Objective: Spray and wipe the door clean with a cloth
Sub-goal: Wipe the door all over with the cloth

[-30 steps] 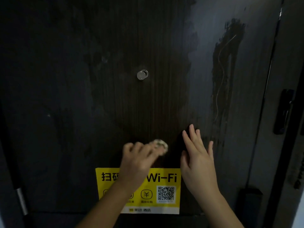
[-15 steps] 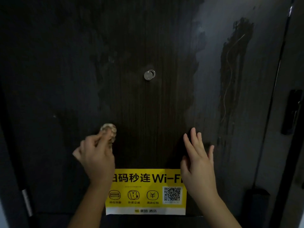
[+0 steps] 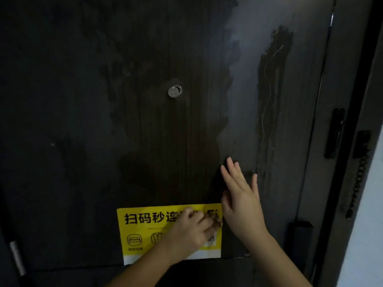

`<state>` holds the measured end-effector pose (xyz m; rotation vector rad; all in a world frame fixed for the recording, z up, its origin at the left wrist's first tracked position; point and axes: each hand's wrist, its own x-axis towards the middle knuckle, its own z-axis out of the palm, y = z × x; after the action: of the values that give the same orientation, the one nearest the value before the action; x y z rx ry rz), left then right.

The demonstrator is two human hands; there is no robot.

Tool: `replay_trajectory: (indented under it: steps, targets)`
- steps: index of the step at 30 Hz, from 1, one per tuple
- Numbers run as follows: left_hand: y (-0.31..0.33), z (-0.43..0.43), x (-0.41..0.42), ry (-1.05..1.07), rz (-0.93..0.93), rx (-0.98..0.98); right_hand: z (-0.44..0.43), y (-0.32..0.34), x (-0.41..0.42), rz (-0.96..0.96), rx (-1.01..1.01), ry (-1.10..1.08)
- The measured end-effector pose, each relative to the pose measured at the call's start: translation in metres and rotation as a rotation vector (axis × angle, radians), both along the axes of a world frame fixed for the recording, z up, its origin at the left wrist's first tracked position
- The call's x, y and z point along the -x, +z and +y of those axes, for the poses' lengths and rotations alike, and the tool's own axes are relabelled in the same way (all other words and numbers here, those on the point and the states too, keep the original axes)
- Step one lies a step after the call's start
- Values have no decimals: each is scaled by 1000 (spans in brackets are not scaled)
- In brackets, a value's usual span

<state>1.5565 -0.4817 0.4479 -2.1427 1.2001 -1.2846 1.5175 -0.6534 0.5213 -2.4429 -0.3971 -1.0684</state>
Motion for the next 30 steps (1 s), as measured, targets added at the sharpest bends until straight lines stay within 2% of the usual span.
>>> replay_trajectory:
  steps: [2,9,15,18,19,22,26,30]
  targets:
    - [-5,2,-1,-7,-8,-136,-2,-4,0,-6,26,-9]
    - [-20,2,8,46,156,-312,-2,-21,-1,-15,62,-72]
    - [-2,20,2,-2,117,-82,-1,-33,-7,-6,84,-91]
    - [2,24,9,-23,80,-188,4,-34,-5,2,81,-120]
    - [8,26,10,-28,62,-165,5,-35,-4,6,74,-121]
    - [10,39,6,-15,57,59,9,-34,-3,21,57,-121]
    - [-26,69,12,94,201,-120,16,-41,-2,42,37,-138]
    - [-18,104,18,152,183,168,16,-41,-3,51,25,-130]
